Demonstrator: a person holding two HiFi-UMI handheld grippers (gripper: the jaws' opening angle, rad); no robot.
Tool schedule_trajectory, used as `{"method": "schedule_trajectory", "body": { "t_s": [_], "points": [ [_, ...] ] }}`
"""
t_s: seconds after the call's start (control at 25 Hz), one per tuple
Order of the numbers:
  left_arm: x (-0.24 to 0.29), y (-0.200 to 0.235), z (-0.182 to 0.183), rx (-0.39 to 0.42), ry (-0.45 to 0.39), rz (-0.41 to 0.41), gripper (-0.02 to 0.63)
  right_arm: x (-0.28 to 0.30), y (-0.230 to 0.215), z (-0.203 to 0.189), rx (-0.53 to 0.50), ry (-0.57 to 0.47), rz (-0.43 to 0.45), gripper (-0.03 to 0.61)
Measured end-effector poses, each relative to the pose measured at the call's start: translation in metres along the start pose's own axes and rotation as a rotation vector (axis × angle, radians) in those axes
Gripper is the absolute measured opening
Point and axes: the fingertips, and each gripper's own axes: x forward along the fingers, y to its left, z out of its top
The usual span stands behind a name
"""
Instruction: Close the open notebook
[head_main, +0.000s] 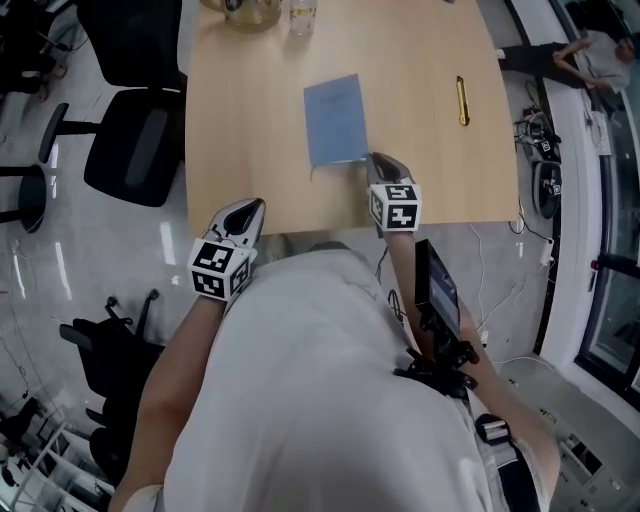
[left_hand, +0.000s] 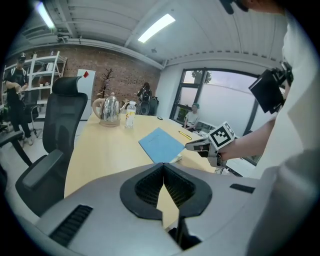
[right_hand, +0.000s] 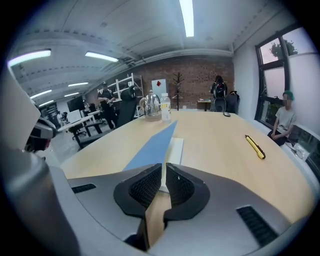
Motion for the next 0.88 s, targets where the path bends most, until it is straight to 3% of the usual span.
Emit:
{"method": "schedule_trajectory", "body": {
  "t_s": [0.28, 0.52, 0.6, 0.72, 0.88],
  "points": [
    [-0.007, 0.009, -0.004, -0.012, 0.030, 0.034, 0.009, 0.031, -0.010, -0.035, -0.163, 0.153, -0.027, 0.038],
    [-0.006, 0.011, -0.007, -0.032, 0.052, 0.075, 0.008, 0.042, -0.002, -0.020, -0.567, 0.143, -0.073, 0.038],
    [-0.001, 0.008, -0.005, -0.037, 0.055, 0.079, 0.008, 0.046, 0.000, -0.018, -0.654, 0.144, -0.060, 0.038],
    [0.006, 0.003, -0.002, -0.040, 0.057, 0.080, 0.008, 0.053, 0.000, -0.025, -0.718, 0.189, -0.022, 0.038],
    [0.012, 0.003, 0.000, -0.048, 0.056, 0.084, 0.008, 0.059, -0.002, -0.040, -0.710, 0.240, 0.027, 0.038]
  ]
}}
